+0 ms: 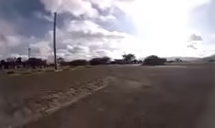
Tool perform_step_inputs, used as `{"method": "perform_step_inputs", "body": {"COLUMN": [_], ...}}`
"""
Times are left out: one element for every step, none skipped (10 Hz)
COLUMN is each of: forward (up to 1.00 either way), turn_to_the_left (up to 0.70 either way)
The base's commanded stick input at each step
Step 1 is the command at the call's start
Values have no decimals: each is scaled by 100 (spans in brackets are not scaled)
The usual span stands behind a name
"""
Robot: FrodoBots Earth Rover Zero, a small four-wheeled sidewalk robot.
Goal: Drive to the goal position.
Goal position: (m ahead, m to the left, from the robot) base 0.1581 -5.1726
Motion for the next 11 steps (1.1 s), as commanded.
{"method": "perform_step_inputs", "body": {"forward": [0, 0, 0, 0, 0, 0, 0, 0, 0, 0, 0], "turn_to_the_left": [-70, -70, -70, -70, -70, -70, -70, -70, -70, -70, -70]}}
